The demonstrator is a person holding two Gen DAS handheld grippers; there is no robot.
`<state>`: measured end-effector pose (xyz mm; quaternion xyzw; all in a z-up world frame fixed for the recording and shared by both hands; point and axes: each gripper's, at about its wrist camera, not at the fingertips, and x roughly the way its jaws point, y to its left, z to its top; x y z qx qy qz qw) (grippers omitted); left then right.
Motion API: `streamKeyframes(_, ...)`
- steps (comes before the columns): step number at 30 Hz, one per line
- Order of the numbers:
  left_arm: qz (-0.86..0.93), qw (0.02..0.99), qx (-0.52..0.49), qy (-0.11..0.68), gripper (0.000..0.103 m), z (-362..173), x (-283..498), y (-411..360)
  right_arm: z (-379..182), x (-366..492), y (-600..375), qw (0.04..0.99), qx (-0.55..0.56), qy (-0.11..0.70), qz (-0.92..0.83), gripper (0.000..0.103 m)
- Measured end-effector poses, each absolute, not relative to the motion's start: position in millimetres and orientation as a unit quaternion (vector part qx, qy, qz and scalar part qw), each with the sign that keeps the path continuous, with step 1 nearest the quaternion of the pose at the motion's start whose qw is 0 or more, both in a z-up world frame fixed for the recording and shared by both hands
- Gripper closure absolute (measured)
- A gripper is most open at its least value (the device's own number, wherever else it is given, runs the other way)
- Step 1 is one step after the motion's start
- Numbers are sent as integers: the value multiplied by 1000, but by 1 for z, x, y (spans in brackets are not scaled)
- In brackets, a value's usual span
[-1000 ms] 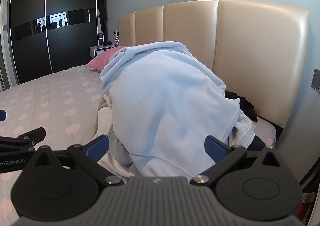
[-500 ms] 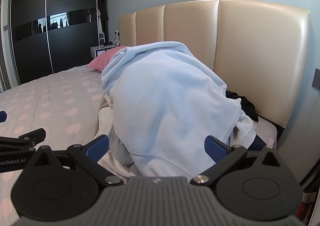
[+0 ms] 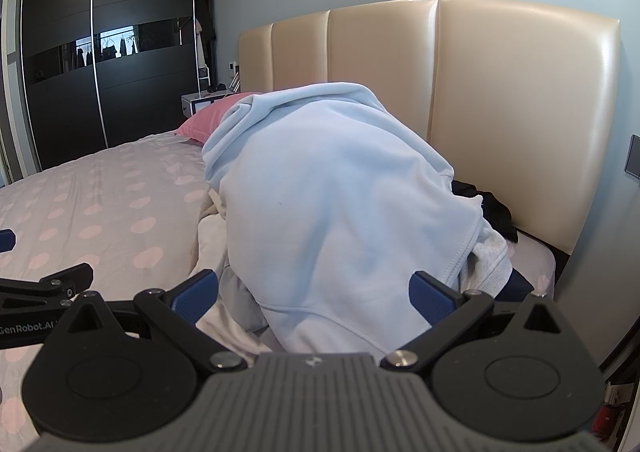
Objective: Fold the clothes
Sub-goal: 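Move both tools toward the clothes pile by the headboard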
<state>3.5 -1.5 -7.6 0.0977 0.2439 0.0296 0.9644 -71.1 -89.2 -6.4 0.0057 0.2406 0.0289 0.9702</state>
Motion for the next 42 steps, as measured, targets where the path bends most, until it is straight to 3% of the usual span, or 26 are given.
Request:
streamKeyframes(28,44,958,96,267,0,-15,6,1,-7,-71,-90,969,6,243,31,1)
streamKeyframes(42,71,946,103,298,0,-21,12,22,-2,-25,-93,946,24,314,82,1)
